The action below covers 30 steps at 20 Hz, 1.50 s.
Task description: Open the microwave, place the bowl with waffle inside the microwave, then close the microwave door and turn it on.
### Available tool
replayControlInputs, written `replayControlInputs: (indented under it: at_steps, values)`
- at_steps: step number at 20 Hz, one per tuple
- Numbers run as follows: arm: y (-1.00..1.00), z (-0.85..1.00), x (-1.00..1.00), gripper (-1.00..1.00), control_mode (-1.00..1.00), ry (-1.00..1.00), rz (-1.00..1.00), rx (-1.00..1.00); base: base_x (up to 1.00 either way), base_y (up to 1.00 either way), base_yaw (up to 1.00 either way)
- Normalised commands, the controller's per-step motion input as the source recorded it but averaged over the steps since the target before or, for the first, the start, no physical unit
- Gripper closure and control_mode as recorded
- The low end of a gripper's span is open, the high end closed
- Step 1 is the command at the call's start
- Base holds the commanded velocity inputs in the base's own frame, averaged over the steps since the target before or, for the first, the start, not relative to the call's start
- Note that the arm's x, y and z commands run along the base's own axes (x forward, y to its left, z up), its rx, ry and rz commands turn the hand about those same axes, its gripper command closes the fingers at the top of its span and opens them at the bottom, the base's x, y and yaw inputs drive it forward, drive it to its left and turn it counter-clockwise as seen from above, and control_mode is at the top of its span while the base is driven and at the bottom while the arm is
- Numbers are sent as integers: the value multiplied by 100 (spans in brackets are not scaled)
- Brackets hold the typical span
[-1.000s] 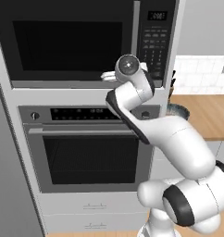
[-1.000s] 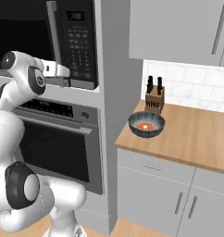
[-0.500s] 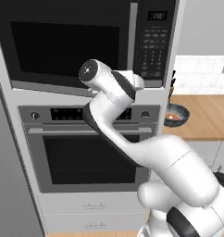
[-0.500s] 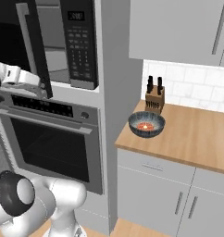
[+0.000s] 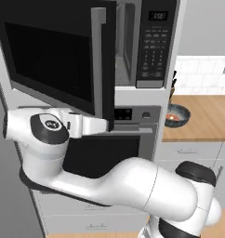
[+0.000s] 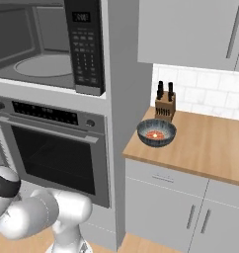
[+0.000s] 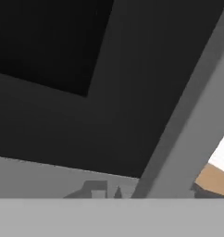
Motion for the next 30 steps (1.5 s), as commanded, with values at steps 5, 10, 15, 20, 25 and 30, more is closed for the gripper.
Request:
replayControlInputs:
  at_steps: [5, 10, 15, 20, 25, 30]
  values:
    - [-60, -100, -100, -100, -100, -66, 7, 13, 0, 0, 0]
    - [-63, -98, -100, -100, -100, -64, 0, 27, 0, 0, 0]
    - [-82, -13, -100, -100, -100, -43, 3, 41, 0, 0, 0]
    - [-100, 36, -58, -100, -100, -12, 19, 58, 0, 0, 0]
    - [-93, 70, -10, -100, -100, -8, 28, 60, 0, 0, 0]
    - [-62, 69, 6, -100, -100, -8, 45, 48, 0, 0, 0]
